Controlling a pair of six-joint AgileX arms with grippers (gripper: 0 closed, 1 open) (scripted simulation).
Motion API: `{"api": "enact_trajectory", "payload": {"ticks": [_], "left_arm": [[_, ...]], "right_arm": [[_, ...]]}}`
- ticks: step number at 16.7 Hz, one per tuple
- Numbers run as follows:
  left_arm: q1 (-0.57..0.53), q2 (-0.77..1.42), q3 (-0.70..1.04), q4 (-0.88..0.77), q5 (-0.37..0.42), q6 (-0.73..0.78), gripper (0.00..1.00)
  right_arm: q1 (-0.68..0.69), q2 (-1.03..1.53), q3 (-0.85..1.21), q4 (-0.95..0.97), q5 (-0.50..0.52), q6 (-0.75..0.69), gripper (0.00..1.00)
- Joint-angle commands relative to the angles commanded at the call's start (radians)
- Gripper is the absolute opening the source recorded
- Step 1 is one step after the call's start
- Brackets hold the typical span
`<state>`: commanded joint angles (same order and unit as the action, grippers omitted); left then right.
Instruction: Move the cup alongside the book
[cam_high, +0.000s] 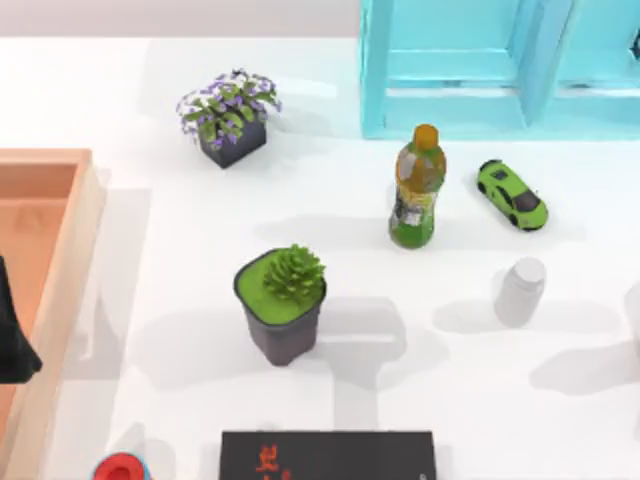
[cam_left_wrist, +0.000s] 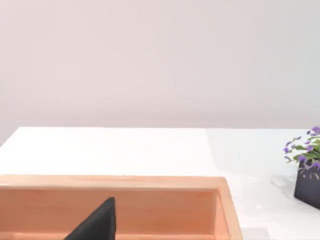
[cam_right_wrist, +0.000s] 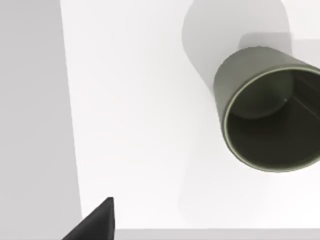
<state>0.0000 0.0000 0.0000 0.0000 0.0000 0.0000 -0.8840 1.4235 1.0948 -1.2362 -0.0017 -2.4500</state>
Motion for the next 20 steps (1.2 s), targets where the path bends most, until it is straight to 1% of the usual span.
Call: {"api": "enact_trajectory", "payload": {"ticks": [2, 4, 9, 11, 17, 20], "left_arm": [[0.0, 0.0, 0.0, 0.0, 0.0, 0.0, 1.0], [0.0, 0.0, 0.0, 0.0, 0.0, 0.0, 1.0], [0.0, 0.0, 0.0, 0.0, 0.0, 0.0, 1.0], [0.0, 0.0, 0.0, 0.0, 0.0, 0.0, 1.0], [0.0, 0.0, 0.0, 0.0, 0.0, 0.0, 1.0], [0.0, 0.0, 0.0, 0.0, 0.0, 0.0, 1.0]], "right_arm": [[0.0, 0.006, -0.014, 0.015, 0.0, 0.001, 1.0], [0.001, 0.022, -0.058, 0.071, 0.0, 0.005, 1.0], [0.002, 0.095, -0.227, 0.325, 0.0, 0.008, 1.0], [0.002, 0.117, -0.28, 0.397, 0.0, 0.007, 1.0], [0.001, 0.127, -0.305, 0.427, 0.0, 0.006, 1.0], [0.001, 0.127, -0.305, 0.427, 0.0, 0.006, 0.77]]}}
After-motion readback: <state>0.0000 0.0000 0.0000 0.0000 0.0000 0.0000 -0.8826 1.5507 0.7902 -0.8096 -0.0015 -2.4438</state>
